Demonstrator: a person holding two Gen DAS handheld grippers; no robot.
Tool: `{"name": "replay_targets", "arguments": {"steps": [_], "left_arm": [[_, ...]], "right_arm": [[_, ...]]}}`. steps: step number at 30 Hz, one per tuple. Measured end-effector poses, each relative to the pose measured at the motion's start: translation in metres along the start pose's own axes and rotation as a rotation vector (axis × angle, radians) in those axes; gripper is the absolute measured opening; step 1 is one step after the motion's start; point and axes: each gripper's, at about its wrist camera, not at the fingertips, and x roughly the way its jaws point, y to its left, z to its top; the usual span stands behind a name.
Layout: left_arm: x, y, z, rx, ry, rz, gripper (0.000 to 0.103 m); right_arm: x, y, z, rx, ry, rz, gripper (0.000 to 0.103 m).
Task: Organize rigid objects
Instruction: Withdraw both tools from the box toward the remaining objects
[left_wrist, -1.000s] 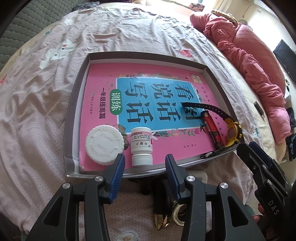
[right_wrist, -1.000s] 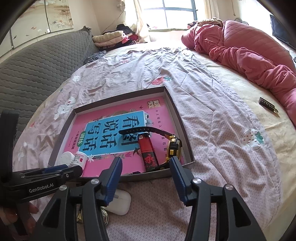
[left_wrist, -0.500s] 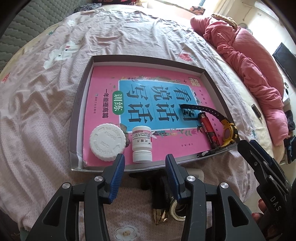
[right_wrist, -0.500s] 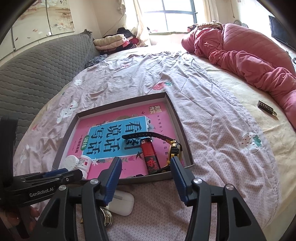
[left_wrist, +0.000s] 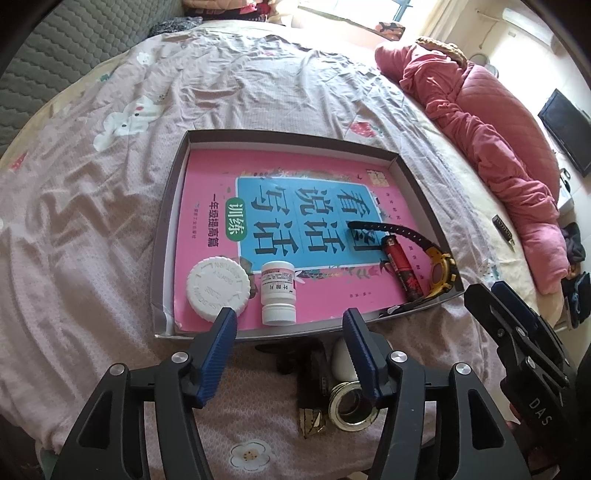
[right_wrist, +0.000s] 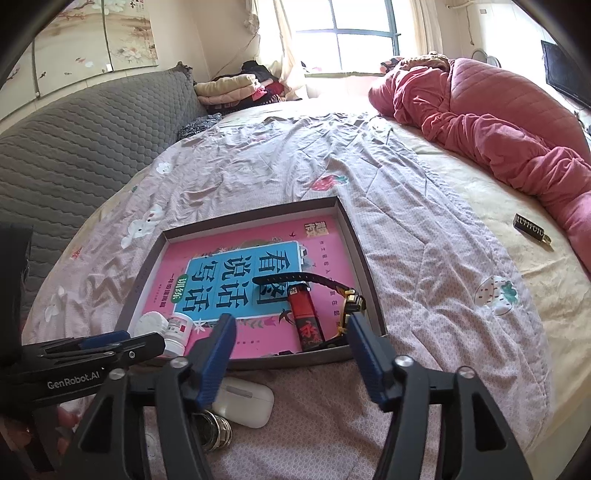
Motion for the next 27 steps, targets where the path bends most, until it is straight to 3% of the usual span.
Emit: {"name": "replay_targets", "arguments": {"steps": [15, 27], "left_arm": [[-0.026, 0.001, 0.001, 0.002, -0.062, 0.017, 0.069], [-0.035, 0.004, -0.019, -0.001, -0.059, 0.027, 0.07]], "right_arm": [[-0.016, 0.006, 0.005, -0.041, -0.044, -0.005, 0.066], [-0.027, 0.008, -0.01, -0.064, -0.049, 0.021, 0.067]]}}
